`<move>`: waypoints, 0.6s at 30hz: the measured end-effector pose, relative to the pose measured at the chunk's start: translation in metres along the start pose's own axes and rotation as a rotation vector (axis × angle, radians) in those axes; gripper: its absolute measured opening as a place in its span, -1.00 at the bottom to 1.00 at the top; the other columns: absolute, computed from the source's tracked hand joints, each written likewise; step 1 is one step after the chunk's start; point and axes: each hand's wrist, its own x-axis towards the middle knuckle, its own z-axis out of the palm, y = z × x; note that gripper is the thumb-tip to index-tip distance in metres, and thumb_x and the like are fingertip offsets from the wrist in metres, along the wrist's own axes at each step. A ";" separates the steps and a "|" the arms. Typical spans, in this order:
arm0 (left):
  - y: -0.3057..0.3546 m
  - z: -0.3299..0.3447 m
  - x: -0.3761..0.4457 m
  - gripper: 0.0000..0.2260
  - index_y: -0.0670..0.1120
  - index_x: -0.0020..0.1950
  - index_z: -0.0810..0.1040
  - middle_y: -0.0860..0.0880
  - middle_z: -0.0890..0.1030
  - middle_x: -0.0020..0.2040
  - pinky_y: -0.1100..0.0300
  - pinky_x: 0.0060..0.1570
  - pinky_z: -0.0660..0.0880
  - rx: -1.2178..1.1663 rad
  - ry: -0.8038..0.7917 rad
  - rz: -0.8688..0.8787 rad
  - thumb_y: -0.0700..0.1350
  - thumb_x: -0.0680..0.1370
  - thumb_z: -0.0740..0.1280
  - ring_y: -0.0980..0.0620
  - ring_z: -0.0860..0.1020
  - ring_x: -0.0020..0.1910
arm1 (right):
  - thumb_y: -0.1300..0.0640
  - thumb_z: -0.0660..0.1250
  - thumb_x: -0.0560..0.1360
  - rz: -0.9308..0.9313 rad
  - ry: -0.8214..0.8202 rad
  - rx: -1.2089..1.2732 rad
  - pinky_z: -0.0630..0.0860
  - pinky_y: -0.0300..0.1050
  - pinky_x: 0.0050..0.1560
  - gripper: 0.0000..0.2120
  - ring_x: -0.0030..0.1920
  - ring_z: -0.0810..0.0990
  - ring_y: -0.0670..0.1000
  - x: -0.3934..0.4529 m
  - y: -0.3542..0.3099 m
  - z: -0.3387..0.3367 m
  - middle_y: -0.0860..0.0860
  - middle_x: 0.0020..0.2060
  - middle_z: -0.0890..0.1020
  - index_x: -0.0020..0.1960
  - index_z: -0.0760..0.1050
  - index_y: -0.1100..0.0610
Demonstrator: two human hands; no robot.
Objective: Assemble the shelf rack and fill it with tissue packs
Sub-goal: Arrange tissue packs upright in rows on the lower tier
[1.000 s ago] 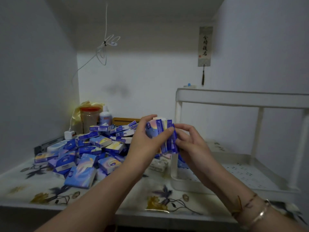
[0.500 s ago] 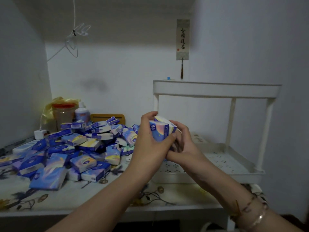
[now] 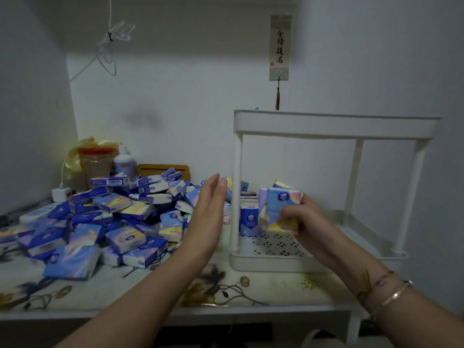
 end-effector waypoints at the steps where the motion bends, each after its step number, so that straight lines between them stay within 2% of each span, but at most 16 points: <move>1: -0.008 -0.001 0.005 -0.56 0.15 0.49 0.20 0.25 0.28 0.32 0.31 0.15 0.15 0.017 -0.029 -0.051 0.19 0.61 0.01 0.27 0.23 0.28 | 0.34 0.24 0.07 0.035 0.011 -0.057 0.53 -0.15 -0.32 -0.31 -0.23 0.61 0.09 0.005 0.003 -0.002 0.19 -0.10 0.62 0.23 0.41 0.29; 3: -0.023 0.000 0.011 -0.48 0.13 0.50 0.21 0.14 0.30 0.44 0.18 0.25 0.16 0.068 -0.097 -0.126 0.26 0.56 0.00 0.14 0.25 0.41 | 0.33 0.26 0.06 0.105 0.013 -0.137 0.53 -0.16 -0.33 -0.30 -0.22 0.61 0.10 0.013 0.012 -0.004 0.23 -0.07 0.61 0.23 0.39 0.29; 4: -0.030 0.002 0.013 -0.44 0.13 0.49 0.23 0.12 0.32 0.43 0.16 0.29 0.18 0.096 -0.133 -0.155 0.30 0.53 0.01 0.12 0.25 0.42 | 0.34 0.26 0.07 0.130 -0.001 -0.154 0.54 -0.14 -0.31 -0.32 -0.19 0.61 0.12 0.017 0.015 -0.004 0.26 -0.02 0.61 0.22 0.39 0.26; 5: -0.035 0.003 0.014 -0.44 0.15 0.45 0.27 0.15 0.37 0.37 0.19 0.29 0.21 0.119 -0.174 -0.171 0.32 0.50 0.04 0.13 0.29 0.39 | 0.35 0.27 0.07 0.145 -0.015 -0.158 0.55 -0.10 -0.27 -0.33 -0.14 0.62 0.13 0.020 0.018 -0.002 0.28 0.03 0.61 0.21 0.39 0.22; 7: -0.044 0.006 0.019 -0.56 0.21 0.21 0.42 0.25 0.51 0.15 0.35 0.14 0.37 0.150 -0.251 -0.182 0.35 0.40 0.21 0.16 0.44 0.28 | 0.36 0.27 0.07 0.149 -0.033 -0.152 0.55 -0.03 -0.18 -0.30 -0.07 0.62 0.14 0.027 0.023 0.001 0.29 0.11 0.58 0.23 0.37 0.17; 8: -0.049 0.006 0.023 -0.64 0.20 0.09 0.45 0.27 0.58 0.04 0.41 0.00 0.43 0.153 -0.282 -0.177 0.30 0.38 0.33 0.18 0.53 0.19 | 0.37 0.27 0.07 0.149 -0.046 -0.148 0.56 0.00 -0.14 -0.26 -0.04 0.62 0.15 0.031 0.025 0.002 0.28 0.12 0.58 0.26 0.35 0.15; 10: -0.057 0.009 0.029 -0.77 0.17 0.02 0.44 0.29 0.61 -0.12 0.49 -0.20 0.46 0.110 -0.330 -0.171 -0.01 0.46 0.44 0.37 0.59 -0.08 | 0.36 0.30 0.07 0.183 -0.074 -0.187 0.57 0.05 -0.05 -0.22 0.01 0.63 0.14 0.038 0.032 0.002 0.23 0.12 0.58 0.29 0.30 0.08; 12: -0.065 0.010 0.035 -0.68 0.12 0.07 0.44 0.28 0.55 -0.10 0.55 -0.25 0.43 0.081 -0.345 -0.171 -0.26 0.50 0.39 0.50 0.54 -0.24 | 0.37 0.36 0.12 0.258 -0.115 -0.276 0.54 0.12 0.09 -0.17 0.11 0.60 0.16 0.045 0.041 -0.002 0.22 0.16 0.55 0.33 0.22 0.03; 14: -0.071 0.013 0.037 -0.61 0.15 0.02 0.40 0.27 0.51 -0.08 0.58 -0.26 0.41 0.114 -0.344 -0.170 -0.35 0.50 0.35 0.52 0.52 -0.25 | 0.45 0.38 0.25 0.351 -0.127 -0.301 0.52 0.12 0.17 -0.18 0.15 0.58 0.18 0.054 0.052 -0.010 0.19 0.19 0.53 0.38 0.15 0.02; 16: -0.075 0.016 0.037 -0.59 0.19 0.00 0.38 0.29 0.47 -0.10 0.59 -0.30 0.40 0.135 -0.302 -0.175 -0.35 0.51 0.34 0.45 0.49 -0.23 | 0.52 0.32 0.34 0.414 -0.108 -0.279 0.55 0.09 0.15 -0.27 0.16 0.56 0.20 0.059 0.058 -0.014 0.19 0.20 0.51 0.37 0.16 0.05; 18: -0.079 0.017 0.039 -0.61 0.12 0.17 0.40 0.24 0.46 -0.09 0.56 -0.34 0.41 0.168 -0.238 -0.191 -0.34 0.53 0.30 0.37 0.43 -0.22 | 0.53 0.28 0.36 0.455 -0.059 -0.250 0.56 0.05 0.09 -0.37 0.14 0.56 0.20 0.063 0.060 -0.017 0.20 0.18 0.51 0.33 0.22 0.11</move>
